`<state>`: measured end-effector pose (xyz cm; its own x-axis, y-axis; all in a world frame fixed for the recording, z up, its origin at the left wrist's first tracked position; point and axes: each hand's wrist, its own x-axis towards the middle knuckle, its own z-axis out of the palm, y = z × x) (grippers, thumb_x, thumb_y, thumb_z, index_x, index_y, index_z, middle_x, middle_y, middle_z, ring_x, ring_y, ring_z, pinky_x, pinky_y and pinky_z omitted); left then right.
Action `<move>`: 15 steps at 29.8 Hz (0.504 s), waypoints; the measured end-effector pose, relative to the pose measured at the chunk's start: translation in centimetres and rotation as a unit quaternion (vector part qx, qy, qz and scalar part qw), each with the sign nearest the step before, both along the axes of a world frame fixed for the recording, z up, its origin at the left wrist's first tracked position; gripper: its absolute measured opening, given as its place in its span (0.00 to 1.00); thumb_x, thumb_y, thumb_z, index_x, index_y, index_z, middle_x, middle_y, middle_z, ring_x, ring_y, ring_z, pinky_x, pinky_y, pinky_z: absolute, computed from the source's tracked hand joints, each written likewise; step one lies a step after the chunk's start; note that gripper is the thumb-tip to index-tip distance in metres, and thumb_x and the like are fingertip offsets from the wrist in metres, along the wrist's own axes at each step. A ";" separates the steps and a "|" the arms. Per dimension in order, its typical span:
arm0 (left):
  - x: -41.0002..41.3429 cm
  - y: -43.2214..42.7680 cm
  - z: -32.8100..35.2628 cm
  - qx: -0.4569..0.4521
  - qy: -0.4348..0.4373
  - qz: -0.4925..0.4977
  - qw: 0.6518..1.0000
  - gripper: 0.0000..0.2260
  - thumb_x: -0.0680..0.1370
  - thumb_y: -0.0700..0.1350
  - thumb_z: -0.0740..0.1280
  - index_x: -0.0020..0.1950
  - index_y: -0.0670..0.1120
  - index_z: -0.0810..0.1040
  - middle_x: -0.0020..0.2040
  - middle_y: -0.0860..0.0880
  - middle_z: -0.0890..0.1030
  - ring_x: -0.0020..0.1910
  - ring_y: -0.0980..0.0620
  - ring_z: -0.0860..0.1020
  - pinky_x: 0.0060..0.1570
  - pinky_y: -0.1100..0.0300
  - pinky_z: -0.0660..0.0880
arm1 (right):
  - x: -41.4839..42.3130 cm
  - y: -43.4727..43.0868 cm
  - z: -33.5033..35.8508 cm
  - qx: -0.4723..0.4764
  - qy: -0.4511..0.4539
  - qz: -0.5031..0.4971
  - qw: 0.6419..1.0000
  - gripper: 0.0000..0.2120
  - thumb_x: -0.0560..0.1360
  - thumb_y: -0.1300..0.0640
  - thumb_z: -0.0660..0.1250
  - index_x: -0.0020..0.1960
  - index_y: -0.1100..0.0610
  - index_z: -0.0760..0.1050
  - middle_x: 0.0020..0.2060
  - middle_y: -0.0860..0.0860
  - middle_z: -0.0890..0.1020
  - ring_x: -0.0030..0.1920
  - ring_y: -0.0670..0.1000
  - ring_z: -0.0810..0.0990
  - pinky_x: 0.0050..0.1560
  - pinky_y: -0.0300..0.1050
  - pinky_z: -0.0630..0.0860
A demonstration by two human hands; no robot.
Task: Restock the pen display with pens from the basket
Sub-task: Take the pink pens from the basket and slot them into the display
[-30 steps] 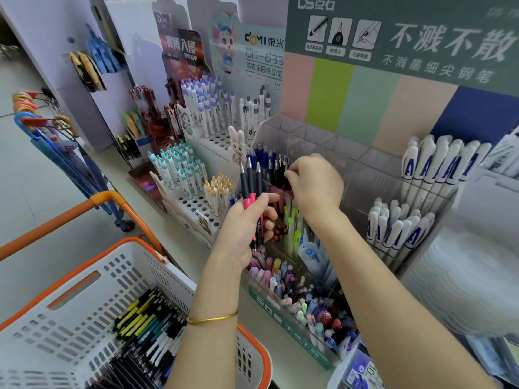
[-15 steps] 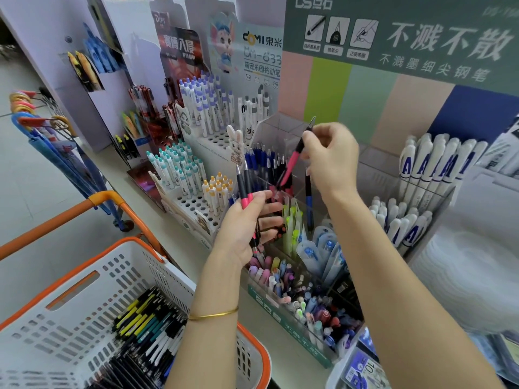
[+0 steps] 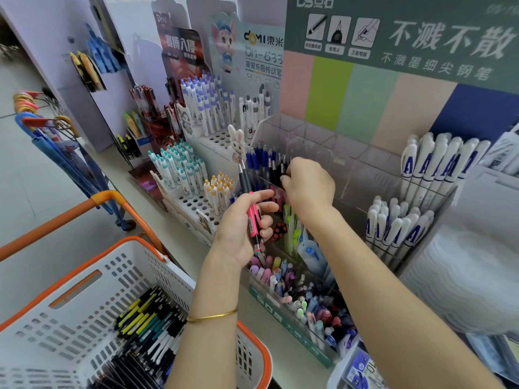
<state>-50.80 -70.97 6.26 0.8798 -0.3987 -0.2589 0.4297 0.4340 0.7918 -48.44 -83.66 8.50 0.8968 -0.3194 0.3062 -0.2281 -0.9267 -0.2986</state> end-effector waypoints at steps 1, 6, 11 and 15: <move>0.0 0.0 0.0 0.001 -0.005 -0.001 1.000 0.11 0.82 0.40 0.56 0.56 0.39 0.76 0.34 0.47 0.78 0.24 0.56 0.68 0.21 0.66 0.64 | 0.0 0.0 -0.1 -0.005 0.013 0.000 1.000 0.06 0.79 0.57 0.63 0.45 0.58 0.73 0.41 0.53 0.78 0.43 0.57 0.79 0.36 0.45 0.67; 0.0 -0.2 -0.1 0.033 -0.047 -0.030 0.998 0.13 0.80 0.37 0.54 0.56 0.39 0.76 0.33 0.48 0.75 0.23 0.57 0.65 0.21 0.65 0.63 | -0.9 -0.8 0.7 0.128 -0.054 0.032 0.990 0.10 0.79 0.55 0.62 0.50 0.59 0.80 0.43 0.53 0.82 0.43 0.52 0.79 0.42 0.47 0.76; -0.2 -1.1 0.1 0.068 -0.069 -0.055 0.994 0.07 0.79 0.35 0.56 0.50 0.41 0.73 0.32 0.47 0.74 0.22 0.57 0.64 0.19 0.66 0.61 | -3.2 -0.3 2.7 0.437 0.011 0.176 0.882 0.10 0.77 0.59 0.67 0.44 0.66 0.81 0.32 0.53 0.80 0.26 0.38 0.77 0.29 0.30 0.72; -0.3 -1.3 0.1 0.103 -0.074 -0.036 0.991 0.07 0.82 0.41 0.59 0.54 0.42 0.76 0.37 0.47 0.79 0.27 0.56 0.71 0.23 0.66 0.66 | -2.4 -0.8 2.5 0.405 -0.073 0.121 0.903 0.05 0.76 0.59 0.67 0.44 0.58 0.80 0.36 0.49 0.81 0.33 0.41 0.77 0.35 0.35 0.74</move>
<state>-51.07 -72.30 6.40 0.8849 -0.4145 -0.2123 0.3272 0.2290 0.9168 -50.88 -84.50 10.97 0.9393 -0.2920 0.1802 0.0484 -0.4072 -0.9120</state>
